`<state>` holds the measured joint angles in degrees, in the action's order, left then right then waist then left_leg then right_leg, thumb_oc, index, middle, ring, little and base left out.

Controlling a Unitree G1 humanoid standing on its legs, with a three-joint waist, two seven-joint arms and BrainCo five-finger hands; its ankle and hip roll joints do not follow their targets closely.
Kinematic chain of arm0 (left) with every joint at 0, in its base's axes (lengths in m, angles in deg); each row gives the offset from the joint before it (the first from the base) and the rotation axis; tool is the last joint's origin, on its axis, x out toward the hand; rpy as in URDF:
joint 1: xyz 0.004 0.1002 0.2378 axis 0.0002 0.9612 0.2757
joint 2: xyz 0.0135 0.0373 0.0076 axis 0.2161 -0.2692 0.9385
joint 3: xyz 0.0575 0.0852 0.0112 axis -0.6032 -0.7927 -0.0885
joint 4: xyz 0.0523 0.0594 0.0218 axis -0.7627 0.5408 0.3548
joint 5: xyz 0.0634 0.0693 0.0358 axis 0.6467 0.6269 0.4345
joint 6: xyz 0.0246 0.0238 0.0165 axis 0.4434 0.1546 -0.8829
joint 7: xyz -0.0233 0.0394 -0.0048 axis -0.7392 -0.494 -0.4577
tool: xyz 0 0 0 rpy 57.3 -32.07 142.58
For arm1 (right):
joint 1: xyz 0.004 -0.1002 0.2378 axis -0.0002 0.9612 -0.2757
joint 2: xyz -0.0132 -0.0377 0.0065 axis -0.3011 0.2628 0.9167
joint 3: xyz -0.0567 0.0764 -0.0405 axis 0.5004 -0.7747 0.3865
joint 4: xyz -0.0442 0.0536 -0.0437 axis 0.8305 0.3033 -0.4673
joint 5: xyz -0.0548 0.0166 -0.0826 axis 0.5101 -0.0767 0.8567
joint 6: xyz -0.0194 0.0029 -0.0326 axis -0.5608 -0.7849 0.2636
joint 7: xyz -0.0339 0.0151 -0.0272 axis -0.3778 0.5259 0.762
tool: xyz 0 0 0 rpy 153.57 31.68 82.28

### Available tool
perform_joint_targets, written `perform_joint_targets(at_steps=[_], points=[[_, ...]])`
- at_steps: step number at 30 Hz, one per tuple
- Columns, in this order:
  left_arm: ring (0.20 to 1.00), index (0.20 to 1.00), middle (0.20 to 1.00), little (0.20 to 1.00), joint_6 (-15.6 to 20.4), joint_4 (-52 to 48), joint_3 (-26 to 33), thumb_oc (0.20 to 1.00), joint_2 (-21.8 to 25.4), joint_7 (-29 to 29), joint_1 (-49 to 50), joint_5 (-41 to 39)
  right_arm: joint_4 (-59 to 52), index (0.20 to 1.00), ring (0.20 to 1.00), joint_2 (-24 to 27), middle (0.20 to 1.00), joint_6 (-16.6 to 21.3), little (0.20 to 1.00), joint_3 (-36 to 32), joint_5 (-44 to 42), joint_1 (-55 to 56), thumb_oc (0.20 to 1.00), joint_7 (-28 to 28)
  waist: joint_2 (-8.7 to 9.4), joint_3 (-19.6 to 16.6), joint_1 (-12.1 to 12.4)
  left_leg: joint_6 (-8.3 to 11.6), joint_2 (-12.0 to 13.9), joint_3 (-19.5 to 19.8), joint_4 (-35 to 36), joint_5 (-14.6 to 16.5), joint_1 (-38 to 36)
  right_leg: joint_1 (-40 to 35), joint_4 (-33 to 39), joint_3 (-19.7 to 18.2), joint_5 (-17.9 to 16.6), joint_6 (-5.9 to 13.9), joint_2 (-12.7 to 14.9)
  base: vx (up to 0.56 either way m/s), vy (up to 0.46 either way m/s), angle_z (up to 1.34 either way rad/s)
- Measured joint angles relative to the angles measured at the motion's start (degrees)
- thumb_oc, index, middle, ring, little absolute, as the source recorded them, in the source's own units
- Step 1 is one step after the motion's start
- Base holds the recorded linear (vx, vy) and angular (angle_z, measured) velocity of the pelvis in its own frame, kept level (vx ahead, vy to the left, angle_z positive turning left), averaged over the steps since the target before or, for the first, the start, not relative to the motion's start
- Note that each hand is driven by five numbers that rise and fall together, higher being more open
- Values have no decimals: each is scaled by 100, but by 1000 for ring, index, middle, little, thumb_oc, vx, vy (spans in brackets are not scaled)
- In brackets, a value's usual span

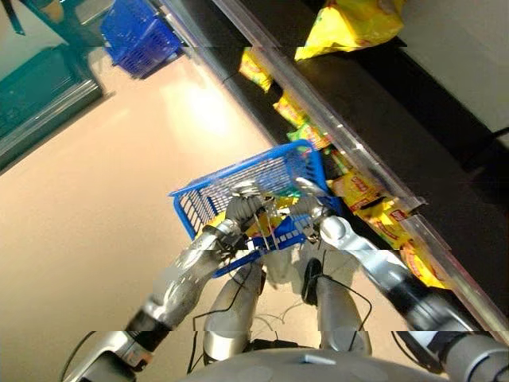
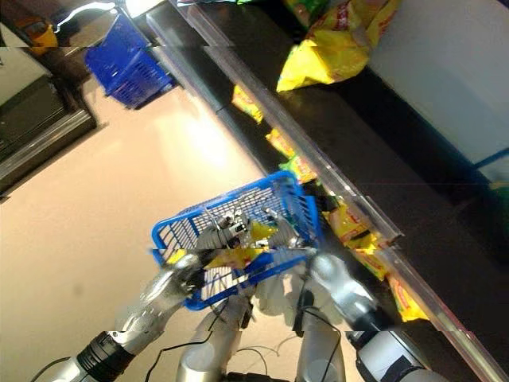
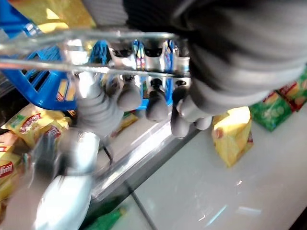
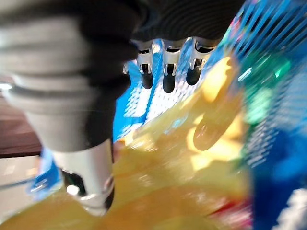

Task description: Pick up the snacks into the basket

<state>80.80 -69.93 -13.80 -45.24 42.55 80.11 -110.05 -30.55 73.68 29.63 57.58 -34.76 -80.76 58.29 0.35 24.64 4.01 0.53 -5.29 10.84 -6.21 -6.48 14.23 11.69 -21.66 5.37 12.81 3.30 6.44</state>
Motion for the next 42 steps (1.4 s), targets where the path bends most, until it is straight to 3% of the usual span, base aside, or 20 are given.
perform_joint_targets(at_steps=[1, 4, 5, 11, 12, 15, 19, 25, 27, 28, 29, 30, 32, 33, 35, 38, 39, 40, 41, 42], points=[[200, 200, 200, 200, 27, 302, 217, 200, 155, -6, 197, 159, -167, 1000, 1000, 143, 1000, 58, 1000, -510, -12, 464, 1000, -115, 200, -226, -191, -8, 63, -167, 106, 42, -135, -142, 163, -67, -26, 6, -37, 128, 18, -52], [200, 200, 200, 200, 212, 935, 894, 200, -47, -15, 575, 709, -287, 1000, 1000, 104, 1000, 326, 1000, -1197, -127, 1321, 1000, -341, 518, -661, -163, -30, 225, -597, 347, 136, -497, -354, 598, -446, -263, -23, -148, 111, 20, -90], [200, 200, 200, 200, 252, 1109, 972, 200, -86, -48, 597, 871, -292, 1000, 1000, 27, 1000, 364, 1000, -1294, -206, 1500, 1000, -365, 560, -700, -293, -27, 266, -688, 388, 171, -614, -422, 728, -506, -328, -18, -163, 114, 3, -97], [200, 200, 200, 200, 584, 3036, 1653, 200, -850, -301, 475, 1838, 204, 1000, 1000, -1109, 1000, 636, 1000, -2263, -1242, 1710, 1000, -270, 255, -1138, -762, -94, 354, -1249, 734, 303, -1173, -819, 1310, -1011, -643, 69, -236, 73, 19, -61], [200, 200, 200, 200, 614, 3166, 1653, 200, -905, -341, 437, 1875, 268, 1000, 1000, -1128, 1000, 677, 1000, -2309, -1371, 1776, 1000, -188, 226, -1173, -891, -97, 347, -1307, 744, 326, -1217, -799, 1367, -1081, -659, 80, -242, 72, 28, -69], [200, 200, 200, 200, 750, 3783, 1701, 200, -993, -404, 365, 2029, 782, 1000, 1000, -1133, 1000, 760, 1000, -2597, -1615, 1677, 1000, 192, 83, -1439, -931, -125, 361, -1547, 841, 370, -1374, -842, 1399, -1343, -705, 112, -256, 38, 14, -43], [200, 200, 200, 200, 865, 4418, 1762, 200, -1106, -405, 245, 2032, 1957, 1000, 1000, -1181, 1000, 1025, 1000, -3042, -1770, 1620, 1000, 698, 106, -1635, -1091, -127, 379, -1625, 930, 366, -1470, -847, 1381, -1444, -705, 113, -289, 17, 18, -13], [200, 200, 200, 200, 926, 5528, 1916, 200, -1150, -408, -120, 2262, 3755, 1000, 1000, -1451, 1000, 1090, 1000, -3252, -2058, 1689, 1000, 1277, 199, -1647, -1145, -117, 388, -1826, 989, 382, -1565, -644, 1109, -1428, -726, 139, -366, -14, 4, -24], [200, 200, 200, 200, 982, 5993, 1906, 200, -1131, -417, -329, 2453, 4760, 1000, 1000, -1563, 1000, 1071, 1000, -3288, -2240, 1394, 1000, 1445, 155, -1572, -1101, -103, 622, -2187, 1031, 379, -1750, -482, 963, -1050, -979, 528, -465, -44, -40, -91], [200, 200, 200, 200, 995, 6035, 1905, 200, -1132, -425, -338, 2493, 4973, 1000, 1000, -1602, 1000, 1017, 1000, -3289, -2327, 1313, 1000, 1483, 76, -1531, -1043, -87, 761, -2412, 1064, 372, -1802, -450, 1010, -622, -1071, 635, -425, -15, -75, -120], [200, 200, 200, 200, 1078, 6228, 1880, 200, -1131, -442, -469, 2711, 5504, 1000, 1000, -1609, 1000, 987, 1000, -3292, -2452, 1103, 1000, 1521, 101, -1538, -943, -114, 811, -2731, 1104, 452, -1878, -388, 1003, 563, -943, 415, -90, 37, -106, -119], [200, 200, 200, 200, 1076, 6376, 1855, 200, -1149, -444, -541, 2836, 5652, 1000, 1000, -1615, 1000, 930, 1000, -3190, -2516, 1075, 1000, 1567, 131, -1546, -947, -86, 777, -2789, 1107, 466, -1843, -364, 949, 638, -928, 438, -35, 78, -146, -99], [200, 200, 200, 200, 1045, 6852, 1846, 200, -1152, -369, -753, 3134, 6166, 1000, 1000, -1640, 1000, 800, 1000, -2939, -2569, 1048, 1000, 1449, 175, -1566, -994, 3, 759, -2765, 1076, 511, -1878, -389, 911, 217, -914, 441, -13, 88, -92, -52], [200, 200, 200, 200, 1010, 6884, 1864, 200, -1155, -371, -775, 3141, 6216, 1000, 1000, -1678, 1000, 603, 1000, -2888, -2607, 1083, 1000, 1397, 179, -1590, -1008, 68, 769, -2683, 1042, 510, -1844, -467, 1096, 68, -939, 191, -84, 130, -161, -40], [200, 200, 200, 200, 995, 6966, 1851, 200, -1215, -356, -744, 3189, 6294, 1000, 1000, -1668, 1000, 559, 1000, -2876, -2609, 1193, 1000, 1317, 61, -1607, -1096, 186, 903, -2569, 986, 519, -1847, -559, 1251, 47, -1031, -80, -263, 148, -216, -20], [200, 200, 200, 200, 1009, 7100, 1838, 200, -1252, -279, -725, 3352, 6646, 1000, 1000, -1652, 1000, 327, 1000, -2664, -2595, 1265, 1000, 1045, -37, -1748, -1110, 421, 1152, -2483, 562, 692, -1868, -710, 1228, 45, -895, -269, -526, 116, -266, -11], [200, 200, 200, 200, 1013, 7073, 1831, 200, -1255, -246, -723, 3360, 6677, 1000, 1000, -1656, 1000, 236, 1000, -2630, -2578, 1152, 1000, 924, -39, -1774, -1060, 502, 1225, -2471, 80, 853, -1748, -709, 1048, -12, -784, -391, -607, 62, -278, -19], [200, 200, 200, 200, 1016, 7044, 1834, 200, -1198, -236, -733, 3351, 6637, 1000, 1000, -1688, 1000, 191, 1000, -2617, -2557, 1112, 1000, 878, 20, -1773, -1052, 593, 1305, -2398, -420, 947, -1545, -631, 845, -2, -637, -383, -610, 68, -341, -25], [200, 200, 200, 200, 1010, 7003, 1839, 200, -1159, -186, -794, 3301, 6690, 1000, 1000, -1721, 1000, 157, 1000, -2491, -2512, 1031, 1000, 806, 119, -1776, -1005, 633, 1354, -2377, -1312, 870, -1108, -676, 871, -28, -585, -674, -625, 5, -199, -13], [200, 200, 200, 200, 1021, 6967, 1836, 200, -1188, -172, -798, 3277, 6686, 1000, 1000, -1708, 1000, 152, 1000, -2402, -2470, 1021, 1000, 795, 160, -1794, -979, 652, 1392, -2316, -1566, 824, -1050, -764, 952, -75, -634, -653, -579, -11, -138, -18]])
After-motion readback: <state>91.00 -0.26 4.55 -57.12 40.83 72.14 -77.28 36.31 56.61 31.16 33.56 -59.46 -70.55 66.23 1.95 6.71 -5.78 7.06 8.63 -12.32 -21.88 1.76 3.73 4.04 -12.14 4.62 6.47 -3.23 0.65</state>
